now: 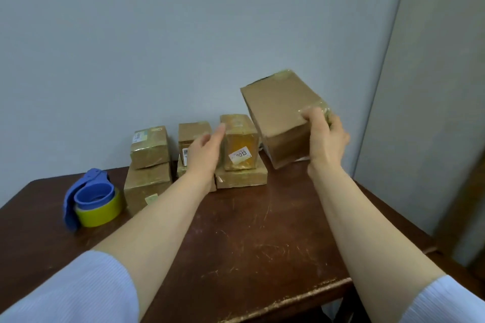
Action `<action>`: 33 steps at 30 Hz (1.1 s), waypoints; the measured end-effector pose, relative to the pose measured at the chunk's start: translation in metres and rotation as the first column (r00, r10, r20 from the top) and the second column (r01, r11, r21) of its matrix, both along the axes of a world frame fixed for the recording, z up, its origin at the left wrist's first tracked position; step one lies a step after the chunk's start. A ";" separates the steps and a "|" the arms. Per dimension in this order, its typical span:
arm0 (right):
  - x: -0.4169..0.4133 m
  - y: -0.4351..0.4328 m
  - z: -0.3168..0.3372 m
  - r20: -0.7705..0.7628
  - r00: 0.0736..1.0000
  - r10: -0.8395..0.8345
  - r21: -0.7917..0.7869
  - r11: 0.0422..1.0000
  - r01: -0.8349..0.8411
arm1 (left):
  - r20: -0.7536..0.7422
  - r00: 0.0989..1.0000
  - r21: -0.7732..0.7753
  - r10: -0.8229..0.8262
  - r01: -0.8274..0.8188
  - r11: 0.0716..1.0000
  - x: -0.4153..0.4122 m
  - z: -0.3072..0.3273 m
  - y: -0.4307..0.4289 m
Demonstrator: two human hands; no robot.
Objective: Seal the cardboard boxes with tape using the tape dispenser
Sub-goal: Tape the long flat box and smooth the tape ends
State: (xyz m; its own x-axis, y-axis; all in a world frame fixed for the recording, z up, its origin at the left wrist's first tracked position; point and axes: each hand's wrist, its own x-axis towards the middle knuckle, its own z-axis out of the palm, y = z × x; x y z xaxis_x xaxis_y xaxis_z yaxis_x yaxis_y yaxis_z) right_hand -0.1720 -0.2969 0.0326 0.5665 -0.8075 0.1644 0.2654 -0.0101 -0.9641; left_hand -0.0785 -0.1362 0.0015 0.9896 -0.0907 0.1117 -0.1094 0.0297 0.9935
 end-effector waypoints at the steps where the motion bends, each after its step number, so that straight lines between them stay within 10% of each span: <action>1: 0.005 0.005 0.006 0.014 0.993 0.115 0.090 0.989 -0.115 | -0.022 1.000 -0.067 -0.003 0.001 0.998 0.004 0.007 0.008; 8: 0.082 0.059 0.011 -0.076 0.879 0.472 0.239 0.864 -0.443 | -0.007 1.000 -0.253 0.004 -0.006 0.967 0.035 0.030 0.080; 15: 0.167 0.114 0.022 -0.277 0.907 0.316 -0.127 0.924 -0.360 | -0.008 0.982 -0.243 0.189 -0.185 0.952 0.088 0.023 0.128; 18: 0.195 0.127 0.024 -0.216 0.828 0.518 -0.059 0.839 -0.540 | 0.084 0.965 -0.159 0.250 -0.235 0.959 0.119 0.018 0.138; 24: 0.246 0.123 0.005 -0.234 0.896 0.378 -0.377 0.813 -0.442 | 0.256 0.920 0.128 0.298 -0.338 0.933 0.169 0.007 0.136; 33: 0.259 0.119 -0.023 -0.387 0.894 0.225 -0.549 0.723 -0.419 | 0.113 0.964 0.328 0.241 -0.265 0.907 0.187 -0.015 0.125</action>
